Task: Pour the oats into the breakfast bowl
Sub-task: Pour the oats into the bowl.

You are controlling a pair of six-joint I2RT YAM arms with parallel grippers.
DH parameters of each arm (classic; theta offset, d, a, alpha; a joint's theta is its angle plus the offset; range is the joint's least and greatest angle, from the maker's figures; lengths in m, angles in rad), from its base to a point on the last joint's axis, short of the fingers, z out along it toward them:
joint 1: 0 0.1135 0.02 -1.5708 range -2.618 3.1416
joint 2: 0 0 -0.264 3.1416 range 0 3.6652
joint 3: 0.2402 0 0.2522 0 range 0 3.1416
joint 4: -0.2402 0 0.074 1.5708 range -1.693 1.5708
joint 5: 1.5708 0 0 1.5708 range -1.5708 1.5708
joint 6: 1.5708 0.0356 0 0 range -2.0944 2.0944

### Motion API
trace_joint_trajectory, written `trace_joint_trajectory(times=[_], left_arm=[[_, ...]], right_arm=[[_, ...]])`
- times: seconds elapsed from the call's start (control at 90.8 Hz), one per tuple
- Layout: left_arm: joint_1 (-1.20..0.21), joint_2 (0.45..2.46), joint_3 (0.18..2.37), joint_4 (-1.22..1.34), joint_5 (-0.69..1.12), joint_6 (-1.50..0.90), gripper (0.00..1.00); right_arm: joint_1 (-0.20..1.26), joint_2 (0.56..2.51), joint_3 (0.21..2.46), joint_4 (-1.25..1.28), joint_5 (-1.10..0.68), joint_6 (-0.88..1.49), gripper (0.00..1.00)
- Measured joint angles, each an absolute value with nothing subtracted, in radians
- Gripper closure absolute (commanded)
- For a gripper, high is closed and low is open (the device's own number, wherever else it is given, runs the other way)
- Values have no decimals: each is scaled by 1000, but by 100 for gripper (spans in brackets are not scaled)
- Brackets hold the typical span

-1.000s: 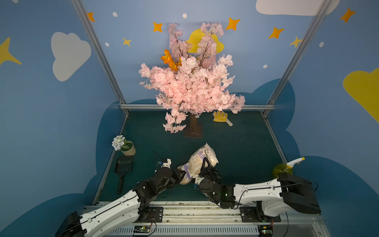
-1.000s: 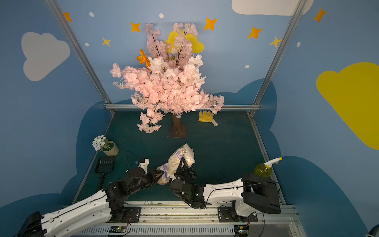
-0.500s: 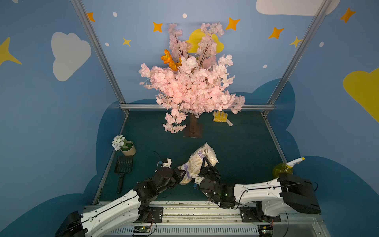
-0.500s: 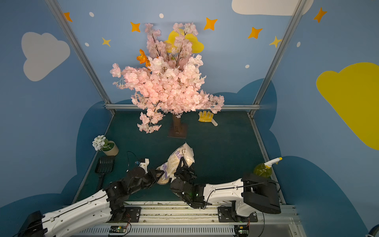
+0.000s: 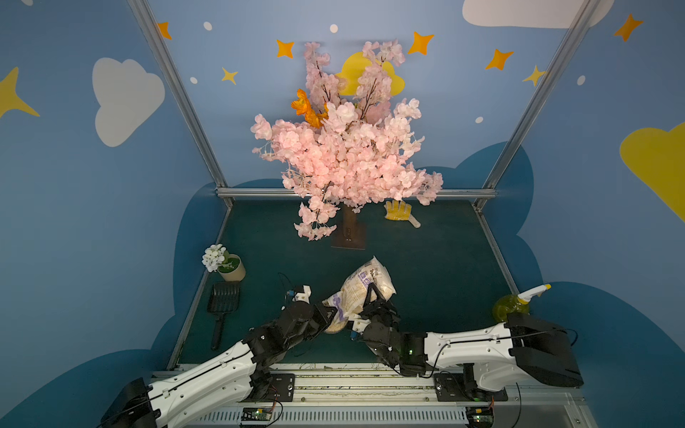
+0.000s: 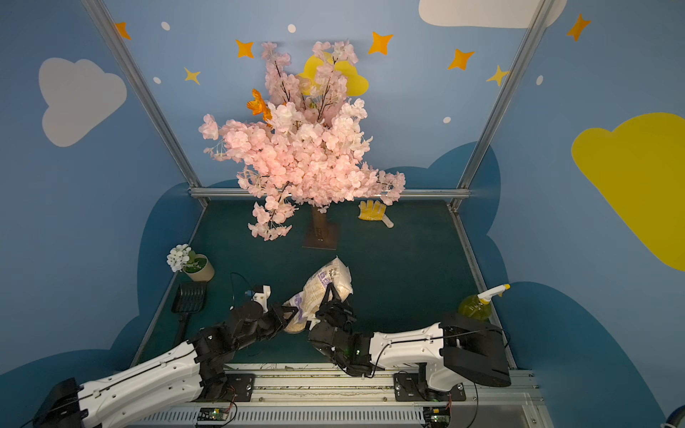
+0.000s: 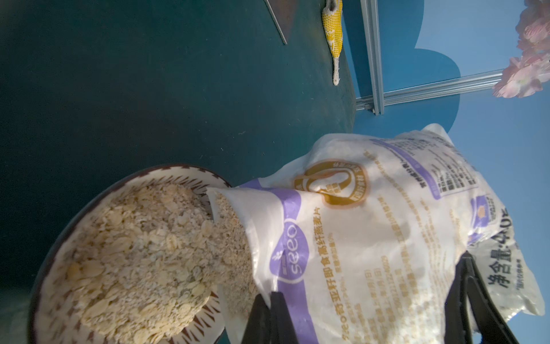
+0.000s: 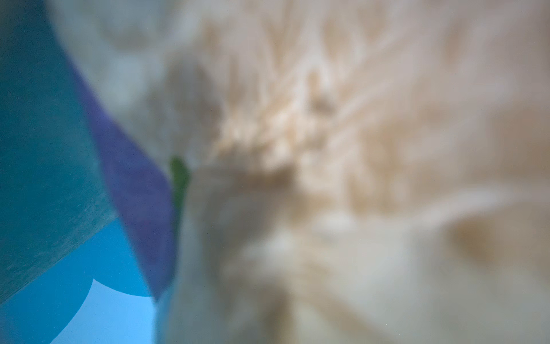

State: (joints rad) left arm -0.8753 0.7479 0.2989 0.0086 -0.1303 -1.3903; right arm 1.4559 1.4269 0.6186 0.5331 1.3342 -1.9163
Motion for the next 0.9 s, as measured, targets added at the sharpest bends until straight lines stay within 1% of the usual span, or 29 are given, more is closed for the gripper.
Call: trace_joint_trajectory(times=[0.242,0.551,0.771,0.903], left_arm=[[-878,732,301,25,-124,-1391,97],[-878,754,301,33,-110,-1392,97],[-876,685,298,-6,-126,-1391,97],[-876,725,296,15,-116,-1395,97]], right_arm=[[1456,1375,618,467,1328,-1890,100],[1456,1374,618,435,1320,-1880,100],[1457,1374,618,439,1316,-1861,100],[1457,1374,618,437,1313,-1860,100]])
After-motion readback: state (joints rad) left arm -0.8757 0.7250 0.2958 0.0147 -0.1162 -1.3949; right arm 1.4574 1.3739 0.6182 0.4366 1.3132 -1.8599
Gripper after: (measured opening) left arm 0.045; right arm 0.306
